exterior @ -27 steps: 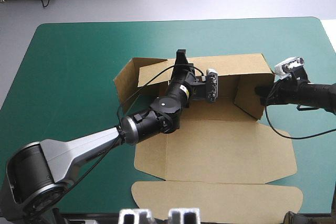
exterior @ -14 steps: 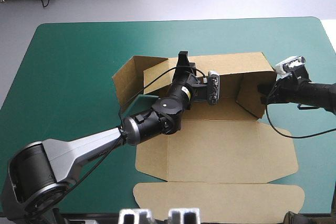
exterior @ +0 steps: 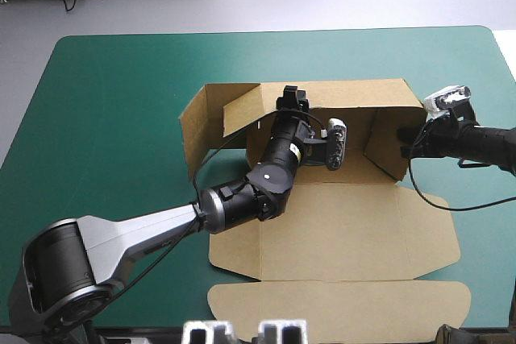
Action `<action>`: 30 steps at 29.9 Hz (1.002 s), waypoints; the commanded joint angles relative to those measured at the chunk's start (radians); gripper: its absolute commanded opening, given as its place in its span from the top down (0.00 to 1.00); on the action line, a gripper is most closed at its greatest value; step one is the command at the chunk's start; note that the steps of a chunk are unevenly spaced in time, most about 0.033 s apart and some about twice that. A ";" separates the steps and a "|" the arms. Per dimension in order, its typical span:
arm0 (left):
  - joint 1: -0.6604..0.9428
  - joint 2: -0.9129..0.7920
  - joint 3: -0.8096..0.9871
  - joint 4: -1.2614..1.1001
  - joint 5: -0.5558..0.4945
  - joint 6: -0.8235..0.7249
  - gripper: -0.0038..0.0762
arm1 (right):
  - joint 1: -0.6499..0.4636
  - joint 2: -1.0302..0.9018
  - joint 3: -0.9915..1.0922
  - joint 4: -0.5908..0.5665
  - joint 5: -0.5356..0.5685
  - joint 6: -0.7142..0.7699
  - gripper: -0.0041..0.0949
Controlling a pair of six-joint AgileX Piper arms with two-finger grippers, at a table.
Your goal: Fold the box
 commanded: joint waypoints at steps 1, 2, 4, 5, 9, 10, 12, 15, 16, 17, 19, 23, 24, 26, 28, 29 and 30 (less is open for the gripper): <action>-0.041 -0.054 -0.027 0.157 0.055 -0.122 0.34 | -0.004 -0.018 -0.018 0.019 0.049 0.022 0.96; -0.054 -0.057 -0.027 0.187 0.067 -0.155 0.34 | -0.004 -0.018 -0.018 0.013 0.049 0.025 0.96; -0.076 -0.063 -0.027 0.242 0.089 -0.206 0.34 | -0.004 -0.018 -0.018 0.007 0.051 0.030 0.96; -0.084 -0.067 -0.027 0.263 0.101 -0.221 0.34 | -0.004 -0.018 -0.018 0.000 0.053 0.034 0.96; -0.122 -0.081 -0.029 0.315 0.161 -0.252 0.34 | -0.004 -0.018 -0.018 -0.006 0.053 0.049 0.96; -0.137 -0.087 -0.031 0.321 0.185 -0.253 0.34 | -0.004 -0.018 -0.018 -0.006 0.053 0.049 0.96; -0.164 -0.094 -0.031 0.323 0.208 -0.255 0.34 | -0.004 -0.018 -0.018 -0.004 0.053 0.051 0.96; -0.217 -0.107 -0.035 0.325 0.233 -0.269 0.34 | -0.004 -0.018 -0.018 -0.004 0.053 0.052 0.96; -0.240 -0.109 -0.035 0.321 0.242 -0.275 0.34 | -0.004 -0.018 -0.018 -0.004 0.051 0.052 0.96; -0.267 -0.111 -0.037 0.318 0.254 -0.275 0.35 | -0.004 -0.018 -0.018 -0.004 0.051 0.052 0.96; -0.325 -0.111 -0.037 0.318 0.289 -0.282 0.38 | -0.004 -0.018 -0.018 -0.004 0.046 0.052 0.96; -0.417 -0.111 -0.037 0.314 0.327 -0.372 0.54 | -0.004 -0.018 -0.018 0.000 0.044 0.052 0.96; -0.434 -0.111 -0.037 0.314 0.332 -0.396 0.61 | -0.004 -0.018 -0.018 0.002 0.044 0.052 0.96; -0.442 -0.111 -0.037 0.326 0.340 -0.409 0.78 | -0.004 -0.018 -0.018 0.013 0.043 0.064 0.96; -0.434 -0.111 -0.042 0.342 0.355 -0.409 0.97 | -0.004 -0.020 -0.018 0.022 0.040 0.093 0.96; -0.420 -0.114 -0.051 0.339 0.357 -0.404 0.96 | -0.004 -0.020 -0.018 0.024 0.038 0.106 0.96; -0.400 -0.118 -0.060 0.339 0.354 -0.404 0.96 | -0.004 -0.020 -0.018 0.027 0.035 0.117 0.96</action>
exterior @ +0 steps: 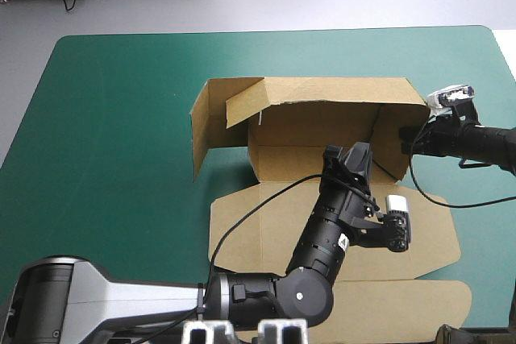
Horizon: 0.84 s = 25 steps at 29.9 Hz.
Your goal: Fold the box
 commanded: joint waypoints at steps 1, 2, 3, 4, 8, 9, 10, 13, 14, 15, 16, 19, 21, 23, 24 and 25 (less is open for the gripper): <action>0.055 -0.064 -0.064 0.098 0.044 -0.025 0.96 | -0.004 -0.020 -0.018 0.033 0.046 0.052 0.96; 0.088 -0.076 -0.079 0.093 0.027 -0.033 0.96 | -0.002 -0.020 -0.018 0.033 0.043 0.077 0.96; 0.120 -0.088 -0.093 0.087 0.010 -0.050 0.96 | 0.002 -0.020 -0.018 0.025 0.039 0.094 0.96; 0.164 -0.103 -0.114 0.064 -0.019 -0.065 0.96 | 0.008 -0.020 -0.018 0.015 0.037 0.111 0.96; 0.366 -0.174 -0.219 -0.142 -0.174 -0.070 0.96 | 0.058 -0.020 -0.018 -0.039 0.016 0.175 0.96; 0.425 -0.189 -0.240 -0.211 -0.215 -0.057 0.96 | 0.075 -0.020 -0.020 -0.047 0.009 0.191 0.96; 0.484 -0.208 -0.263 -0.278 -0.243 -0.040 0.96 | 0.089 -0.020 -0.022 -0.049 0.004 0.202 0.96; 0.650 -0.260 -0.315 -0.472 -0.286 0.040 0.96 | 0.145 -0.020 -0.051 -0.060 -0.012 0.259 0.96; 0.712 -0.279 -0.331 -0.553 -0.288 0.084 0.96 | 0.164 -0.020 -0.069 -0.074 -0.018 0.295 0.96; 0.762 -0.298 -0.342 -0.625 -0.288 0.123 0.96 | 0.179 -0.020 -0.092 -0.092 -0.023 0.329 0.96; 0.830 -0.317 -0.349 -0.723 -0.288 0.174 0.96 | 0.197 -0.020 -0.119 -0.119 -0.025 0.391 0.96; 1.057 -0.370 -0.349 -1.016 -0.264 0.270 0.96 | 0.247 -0.020 -0.208 -0.218 -0.028 0.566 0.96; 1.210 -0.389 -0.345 -1.215 -0.231 0.359 0.96 | 0.278 -0.020 -0.273 -0.300 -0.011 0.681 0.96; 1.334 -0.405 -0.328 -1.390 -0.205 0.495 0.96 | 0.314 -0.018 -0.346 -0.373 0.024 0.806 0.96; 1.395 -0.414 -0.309 -1.480 -0.191 0.559 0.96 | 0.333 -0.016 -0.383 -0.408 0.048 0.860 0.96; 1.451 -0.422 -0.286 -1.561 -0.174 0.612 0.96 | 0.348 -0.010 -0.421 -0.436 0.080 0.898 0.96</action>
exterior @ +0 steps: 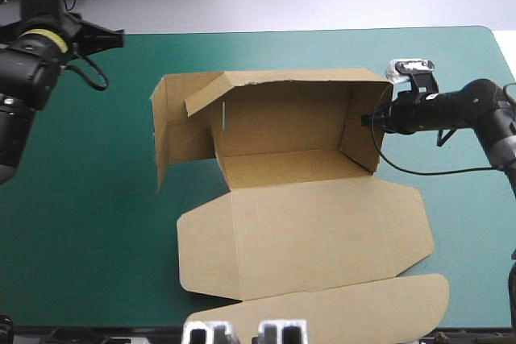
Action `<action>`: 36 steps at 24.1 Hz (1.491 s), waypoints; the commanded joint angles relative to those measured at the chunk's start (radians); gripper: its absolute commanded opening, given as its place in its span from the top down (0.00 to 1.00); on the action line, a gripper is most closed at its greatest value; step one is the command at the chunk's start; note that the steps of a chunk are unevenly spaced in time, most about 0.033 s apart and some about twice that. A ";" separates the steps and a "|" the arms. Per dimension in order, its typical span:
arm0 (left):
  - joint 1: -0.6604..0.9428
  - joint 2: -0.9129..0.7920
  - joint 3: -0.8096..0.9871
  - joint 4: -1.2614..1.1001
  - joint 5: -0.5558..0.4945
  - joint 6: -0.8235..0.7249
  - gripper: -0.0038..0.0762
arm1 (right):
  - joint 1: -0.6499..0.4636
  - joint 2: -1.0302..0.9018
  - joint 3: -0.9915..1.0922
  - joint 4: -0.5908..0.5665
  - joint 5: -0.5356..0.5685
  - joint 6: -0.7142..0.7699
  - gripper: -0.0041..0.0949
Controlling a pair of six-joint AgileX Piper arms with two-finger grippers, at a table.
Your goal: Fold the box
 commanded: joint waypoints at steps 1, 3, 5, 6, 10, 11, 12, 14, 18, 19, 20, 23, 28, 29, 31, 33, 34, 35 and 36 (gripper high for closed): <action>0.162 -0.059 0.032 -0.292 0.000 0.191 0.96 | 0.054 -0.017 -0.153 -0.065 0.084 0.209 0.96; 0.242 -0.073 0.095 -0.422 0.022 0.253 0.96 | 0.083 0.015 -0.223 -0.124 0.153 0.286 0.96; 0.316 -0.095 0.166 -0.549 0.031 0.322 0.96 | 0.105 0.065 -0.292 -0.176 0.224 0.337 0.96; 0.338 -0.104 0.196 -0.596 0.036 0.352 0.96 | 0.109 0.088 -0.317 -0.191 0.249 0.355 0.96; 0.407 -0.147 0.333 -0.734 0.068 0.467 0.96 | 0.122 0.205 -0.400 -0.220 0.326 0.381 0.96; 0.419 -0.158 0.369 -0.746 0.070 0.481 0.96 | 0.122 0.240 -0.413 -0.220 0.340 0.381 0.96; 0.425 -0.171 0.404 -0.751 0.070 0.483 0.96 | 0.122 0.262 -0.424 -0.218 0.347 0.381 0.96; 0.432 -0.193 0.469 -0.751 0.066 0.500 0.96 | 0.122 0.313 -0.436 -0.220 0.346 0.381 0.96; 0.432 -0.228 0.552 -0.751 0.022 0.517 0.96 | 0.122 0.388 -0.450 -0.228 0.310 0.377 0.92; 0.432 -0.228 0.559 -0.753 0.007 0.517 0.96 | 0.122 0.403 -0.450 -0.234 0.290 0.377 0.88; 0.432 -0.228 0.559 -0.753 0.005 0.517 0.96 | 0.122 0.416 -0.450 -0.243 0.274 0.377 0.82; 0.432 -0.224 0.559 -0.753 -0.012 0.517 0.96 | 0.122 0.436 -0.450 -0.246 0.210 0.353 0.57; 0.432 -0.156 0.557 -0.751 -0.002 0.513 0.96 | 0.120 0.432 -0.617 -0.270 0.361 0.339 0.56; 0.432 -0.139 0.553 -0.751 0.000 0.513 0.96 | 0.120 0.419 -0.666 -0.277 0.365 0.368 0.56; 0.432 -0.128 0.542 -0.744 -0.002 0.513 0.96 | 0.120 0.381 -0.718 -0.277 0.365 0.409 0.56; 0.432 -0.114 0.527 -0.742 -0.002 0.513 0.96 | 0.120 0.325 -0.735 -0.284 0.365 0.471 0.56; 0.432 -0.106 0.518 -0.744 0.004 0.513 0.96 | 0.120 0.293 -0.728 -0.297 0.365 0.487 0.56; 0.432 -0.099 0.510 -0.744 0.013 0.513 0.96 | 0.120 0.257 -0.711 -0.308 0.365 0.487 0.56; 0.432 -0.097 0.507 -0.744 0.016 0.513 0.96 | 0.120 0.213 -0.679 -0.323 0.365 0.487 0.56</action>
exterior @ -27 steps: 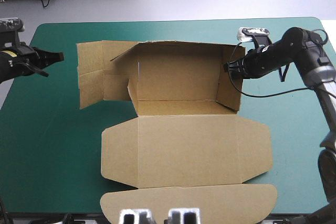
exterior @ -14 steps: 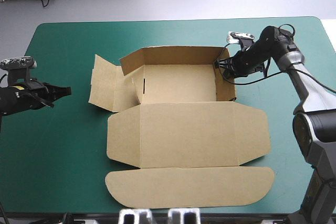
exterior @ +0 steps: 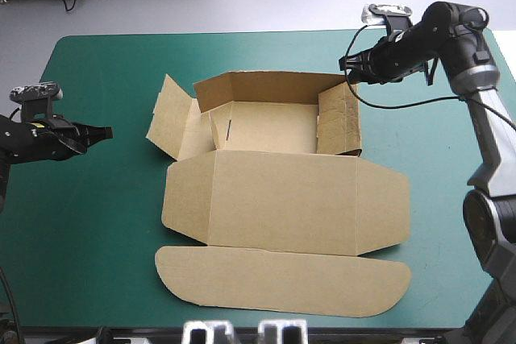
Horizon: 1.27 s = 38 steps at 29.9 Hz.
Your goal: Fold the box
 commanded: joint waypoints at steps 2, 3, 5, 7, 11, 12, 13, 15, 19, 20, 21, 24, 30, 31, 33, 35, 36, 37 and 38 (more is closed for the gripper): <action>-0.001 -0.017 -0.039 -0.023 -0.030 -0.007 0.96 | -0.002 -0.173 0.061 -0.053 0.011 0.007 0.56; -0.001 -0.017 -0.039 -0.028 -0.026 -0.012 0.96 | -0.002 -0.194 0.086 -0.069 0.011 0.009 0.56; -0.001 -0.017 -0.039 -0.047 -0.018 -0.019 0.96 | -0.002 -0.233 0.150 -0.078 0.011 0.013 0.56; -0.001 -0.017 -0.039 -0.086 -0.003 -0.019 0.96 | -0.002 -0.242 0.197 -0.075 0.000 0.011 0.56; -0.001 -0.017 -0.039 -0.171 0.014 -0.019 0.96 | -0.002 -0.216 0.259 -0.041 -0.104 -0.005 0.56; -0.001 -0.019 -0.039 -0.180 0.014 -0.019 0.96 | -0.002 -0.207 0.263 -0.031 -0.120 -0.013 0.56; -0.001 -0.019 -0.039 -0.185 0.014 -0.019 0.96 | -0.002 -0.190 0.268 -0.019 -0.132 -0.023 0.56; -0.001 -0.019 -0.039 -0.188 0.014 -0.019 0.96 | -0.002 -0.155 0.268 -0.006 -0.133 -0.048 0.56; -0.001 -0.019 -0.039 -0.208 0.025 -0.019 0.96 | -0.002 -0.077 0.268 0.049 -0.150 -0.095 0.56; -0.001 -0.019 -0.039 -0.212 0.028 -0.019 0.96 | -0.002 -0.059 0.268 0.061 -0.161 -0.106 0.56; -0.001 -0.019 -0.039 -0.222 0.033 -0.019 0.96 | -0.002 -0.044 0.268 0.067 -0.170 -0.111 0.56; -0.001 -0.019 -0.039 -0.240 0.035 -0.019 0.96 | -0.002 0.006 0.266 0.072 -0.198 -0.121 0.56; -0.001 -0.019 -0.039 -0.244 0.019 0.006 0.96 | -0.002 0.094 0.266 0.114 -0.206 -0.136 0.83; -0.001 -0.016 -0.039 -0.242 0.013 0.006 0.96 | -0.002 0.104 0.266 0.131 -0.206 -0.136 0.90; 0.008 0.000 -0.039 -0.245 0.006 0.004 0.96 | -0.002 0.110 0.266 0.173 -0.202 -0.138 0.97; 0.037 0.021 -0.039 -0.296 0.011 0.004 0.96 | -0.002 0.107 0.266 0.208 -0.193 -0.140 0.97; 0.059 0.034 -0.039 -0.333 0.015 0.004 0.96 | -0.002 0.099 0.263 0.218 -0.182 -0.140 0.97; 0.086 0.046 -0.039 -0.373 0.018 0.006 0.96 | -0.002 0.094 0.259 0.220 -0.170 -0.140 0.97; 0.108 0.056 -0.039 -0.404 0.026 0.019 0.96 | -0.002 0.083 0.252 0.220 -0.154 -0.140 0.97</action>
